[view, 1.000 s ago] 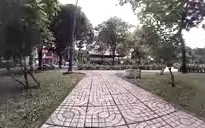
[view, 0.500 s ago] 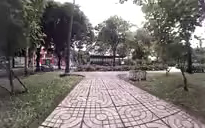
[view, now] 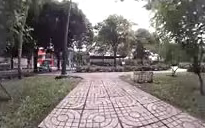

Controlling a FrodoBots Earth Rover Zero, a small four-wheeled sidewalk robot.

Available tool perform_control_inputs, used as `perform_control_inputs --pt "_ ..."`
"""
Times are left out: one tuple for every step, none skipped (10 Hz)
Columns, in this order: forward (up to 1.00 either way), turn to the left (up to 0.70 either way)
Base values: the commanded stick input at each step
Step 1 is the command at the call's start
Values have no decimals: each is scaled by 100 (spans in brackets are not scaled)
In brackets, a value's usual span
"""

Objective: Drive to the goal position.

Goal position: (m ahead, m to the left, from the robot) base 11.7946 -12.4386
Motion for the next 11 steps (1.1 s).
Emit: perform_control_inputs --pt "100 0" --pt "100 0" --pt "100 0" --pt "100 0" --pt "100 0" --pt "100 0" --pt "100 0" --pt "100 0" --pt "100 0" --pt "100 0" --pt "100 -26"
